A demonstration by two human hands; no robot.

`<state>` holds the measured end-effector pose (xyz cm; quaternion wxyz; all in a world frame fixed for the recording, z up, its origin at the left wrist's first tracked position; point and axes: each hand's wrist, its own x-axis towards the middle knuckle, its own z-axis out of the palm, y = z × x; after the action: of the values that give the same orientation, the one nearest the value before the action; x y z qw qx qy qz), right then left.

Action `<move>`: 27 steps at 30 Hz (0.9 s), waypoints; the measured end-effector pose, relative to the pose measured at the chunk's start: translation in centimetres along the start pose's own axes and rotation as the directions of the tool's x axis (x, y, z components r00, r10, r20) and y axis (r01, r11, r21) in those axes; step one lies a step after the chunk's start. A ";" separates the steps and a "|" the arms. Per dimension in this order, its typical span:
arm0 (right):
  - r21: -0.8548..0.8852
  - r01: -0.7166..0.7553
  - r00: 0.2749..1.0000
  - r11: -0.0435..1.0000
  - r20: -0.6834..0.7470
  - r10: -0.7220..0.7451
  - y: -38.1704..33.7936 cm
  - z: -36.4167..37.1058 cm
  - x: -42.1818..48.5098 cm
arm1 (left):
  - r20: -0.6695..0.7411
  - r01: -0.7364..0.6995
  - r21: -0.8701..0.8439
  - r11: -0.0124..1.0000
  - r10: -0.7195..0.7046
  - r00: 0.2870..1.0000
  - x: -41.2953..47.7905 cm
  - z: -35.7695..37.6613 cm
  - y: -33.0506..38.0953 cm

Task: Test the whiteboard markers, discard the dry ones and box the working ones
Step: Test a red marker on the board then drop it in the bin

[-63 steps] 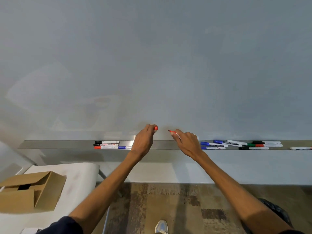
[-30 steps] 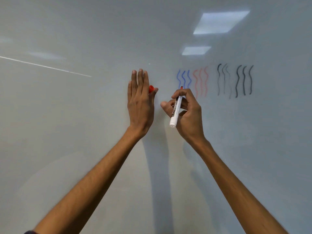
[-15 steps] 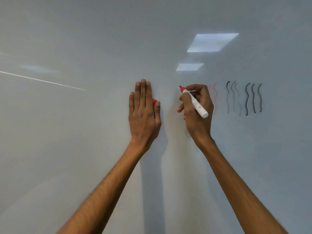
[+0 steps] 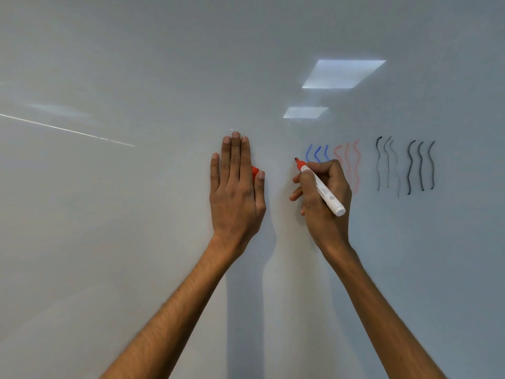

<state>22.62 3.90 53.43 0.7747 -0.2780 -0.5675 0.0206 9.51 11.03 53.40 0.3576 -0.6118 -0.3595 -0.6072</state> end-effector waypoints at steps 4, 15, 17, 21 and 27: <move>-0.009 -0.044 0.999 0.999 0.014 0.044 0.3 -0.6 -1.6 | -0.010 -0.006 0.000 1.000 0.006 1.000 0.0 -0.1 0.0; -0.036 -0.148 0.989 0.988 -0.018 0.148 1.1 -1.6 -6.2 | -0.002 -0.003 -0.017 1.000 0.003 1.000 -0.4 -0.3 0.0; -0.048 -0.163 0.986 0.985 -0.033 0.162 1.0 -1.8 -6.4 | 0.000 -0.002 -0.014 1.000 0.002 1.000 -0.4 -0.3 0.1; -0.029 -0.148 0.988 0.989 -0.050 0.147 -0.2 -1.5 -5.2 | 0.003 -0.004 -0.008 1.000 0.004 1.000 -0.7 -0.4 0.0; 0.002 -0.014 0.999 1.000 -0.050 0.014 -2.6 0.4 0.0 | 0.018 -0.003 -0.009 1.000 0.003 1.000 -0.9 -0.2 -0.1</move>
<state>21.52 1.87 54.66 0.7888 -0.2820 -0.5458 0.0197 9.28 10.86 52.48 0.3524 -0.6192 -0.3590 -0.6029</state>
